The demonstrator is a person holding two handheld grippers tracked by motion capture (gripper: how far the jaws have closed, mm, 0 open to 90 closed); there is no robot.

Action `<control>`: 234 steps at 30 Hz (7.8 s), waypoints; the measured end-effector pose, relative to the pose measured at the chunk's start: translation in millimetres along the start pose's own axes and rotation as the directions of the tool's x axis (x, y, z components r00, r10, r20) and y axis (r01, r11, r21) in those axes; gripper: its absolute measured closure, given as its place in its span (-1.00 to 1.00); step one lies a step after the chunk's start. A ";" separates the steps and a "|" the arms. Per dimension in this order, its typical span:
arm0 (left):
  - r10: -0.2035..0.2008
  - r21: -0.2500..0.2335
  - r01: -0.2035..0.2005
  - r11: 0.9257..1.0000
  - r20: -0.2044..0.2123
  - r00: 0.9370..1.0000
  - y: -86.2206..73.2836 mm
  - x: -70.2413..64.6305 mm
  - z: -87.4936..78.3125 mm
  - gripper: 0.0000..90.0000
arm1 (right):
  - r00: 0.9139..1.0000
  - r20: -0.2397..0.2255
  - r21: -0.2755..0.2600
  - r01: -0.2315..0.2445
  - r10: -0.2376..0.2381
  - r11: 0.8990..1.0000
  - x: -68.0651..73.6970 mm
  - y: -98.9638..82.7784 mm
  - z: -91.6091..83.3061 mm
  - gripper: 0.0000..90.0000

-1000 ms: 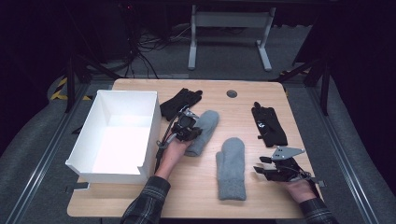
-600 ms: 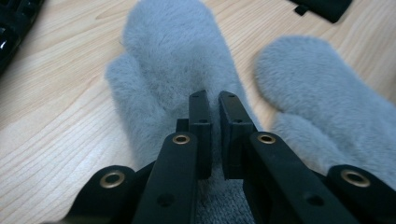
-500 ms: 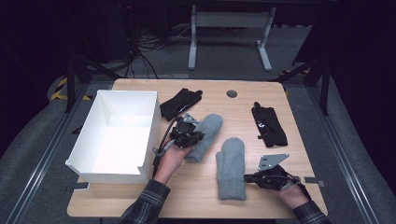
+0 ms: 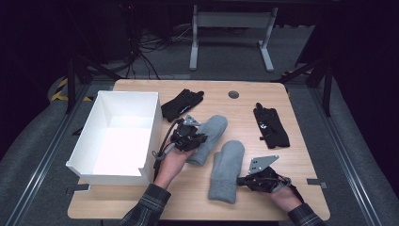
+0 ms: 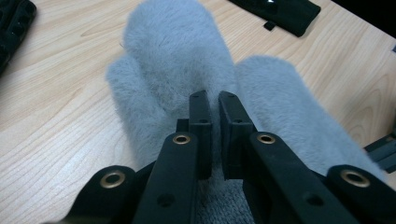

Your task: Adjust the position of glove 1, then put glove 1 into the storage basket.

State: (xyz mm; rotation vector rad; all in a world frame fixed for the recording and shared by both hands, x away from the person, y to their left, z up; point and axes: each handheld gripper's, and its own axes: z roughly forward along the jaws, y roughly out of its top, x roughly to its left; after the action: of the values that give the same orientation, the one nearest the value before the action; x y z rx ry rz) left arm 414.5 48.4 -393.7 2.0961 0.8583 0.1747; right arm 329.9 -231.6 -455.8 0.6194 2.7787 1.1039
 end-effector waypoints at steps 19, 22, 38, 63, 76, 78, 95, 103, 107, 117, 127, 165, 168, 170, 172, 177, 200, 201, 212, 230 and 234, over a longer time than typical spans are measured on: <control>0.009 0.000 -0.009 1.000 0.013 1.000 -7.0 -14.4 -14.8 0.90 | 0.995 -0.088 -0.028 0.053 -0.055 0.998 25.8 21.4 16.4 1.00; 0.018 0.009 -0.019 1.000 0.018 1.000 -9.2 -17.6 -16.1 0.90 | 0.993 -0.099 -0.033 0.063 -0.066 0.998 29.2 26.3 23.5 1.00; 0.061 0.007 -0.061 0.998 0.053 0.997 -20.4 -28.5 -28.0 0.90 | 0.997 -0.021 -0.100 0.070 -0.073 0.992 21.7 46.1 31.6 1.00; 0.179 0.011 -0.182 0.983 0.146 0.973 -42.3 -38.3 -12.4 0.66 | 0.987 0.137 -0.087 -0.070 0.082 0.994 -29.4 8.8 -11.3 1.00; 0.066 0.027 -0.066 0.997 -0.030 0.997 -37.5 -19.5 -11.6 1.00 | 0.996 0.076 -0.074 -0.038 0.044 0.996 -12.5 16.2 -1.2 1.00; 0.045 0.067 -0.042 0.997 -0.047 0.998 -42.3 -13.6 -6.8 1.00 | 0.998 0.062 -0.066 -0.029 0.033 0.997 -8.3 18.0 3.5 1.00; 0.015 0.144 -0.022 0.989 0.048 0.999 -51.9 -22.9 6.5 1.00 | 0.997 0.076 -0.018 -0.029 0.030 0.999 -9.4 29.5 30.6 1.00; 0.011 0.121 -0.016 0.993 0.038 0.999 -50.6 -21.0 4.6 0.70 | 0.992 0.107 -0.028 -0.062 0.064 0.998 -22.1 24.3 21.1 1.00; -0.010 0.072 0.007 0.997 0.047 0.999 -47.3 -15.7 -1.9 0.42 | 0.991 0.115 -0.030 -0.065 0.068 0.997 -23.4 22.4 18.1 1.00; 0.018 0.084 -0.030 0.996 0.140 0.990 -41.2 -25.1 16.7 -0.62 | 0.988 0.135 -0.026 -0.078 0.081 0.997 -27.7 16.8 10.1 1.00; 0.018 0.161 -0.043 0.986 0.158 0.987 -45.8 -27.4 34.9 -0.69 | 0.987 0.143 -0.018 -0.076 0.078 0.997 -28.9 15.7 11.3 1.00; -0.072 0.142 0.032 0.989 0.289 0.955 -40.3 -15.8 25.8 0.64 | 0.954 0.259 -0.068 -0.142 0.155 0.988 -45.1 -31.3 -25.2 -0.39; -0.071 0.129 0.035 0.991 0.287 0.955 -36.3 -16.7 19.7 0.65 | 0.954 0.267 -0.063 -0.127 0.140 0.990 -44.6 -30.9 -22.0 -0.43; -0.063 0.111 0.033 0.993 0.282 0.957 -31.8 -16.9 13.6 0.65 | 0.953 0.266 -0.067 -0.129 0.143 0.989 -44.8 -31.3 -19.8 -0.49; -0.065 0.098 0.038 0.994 0.285 0.956 -28.3 -17.5 8.9 0.65 | 0.953 0.265 -0.075 -0.132 0.147 0.988 -45.6 -32.0 -19.1 -0.53; -0.066 0.072 0.048 0.996 0.278 0.958 -21.4 -17.9 -1.6 0.65 | 0.951 0.268 -0.098 -0.131 0.153 0.987 -46.4 -33.8 -15.6 -0.68; -0.064 -0.014 0.068 0.998 0.216 0.974 28.6 -5.4 -74.5 0.65 | 0.948 0.274 -0.098 -0.138 0.160 0.986 -47.0 -33.4 -15.1 -0.69; -0.065 -0.020 0.071 0.997 0.213 0.975 30.2 -3.5 -78.1 0.65 | 0.948 0.275 -0.098 -0.138 0.160 0.986 -47.0 -33.4 -15.1 -0.69; -0.062 -0.078 0.075 0.994 0.163 0.985 43.7 19.9 -127.6 0.65 | 0.947 0.276 -0.100 -0.141 0.164 0.985 -47.0 -33.2 -14.9 -0.69; -0.168 -0.147 0.173 0.974 0.047 0.985 18.5 72.8 -199.9 0.65 | 0.944 0.284 -0.102 -0.147 0.170 0.984 -47.3 -33.2 -15.0 -0.69; -0.219 -0.163 0.218 0.962 0.010 0.976 2.8 89.6 -215.6 0.65 | 0.943 0.284 -0.102 -0.147 0.171 0.984 -47.4 -33.2 -15.0 -0.69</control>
State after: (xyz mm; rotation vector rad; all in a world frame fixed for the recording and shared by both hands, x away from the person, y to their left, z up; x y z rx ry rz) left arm 396.2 245.7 -270.1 1.8350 1.0376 0.1308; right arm 358.6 -281.9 -470.3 0.9290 2.4572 1.0459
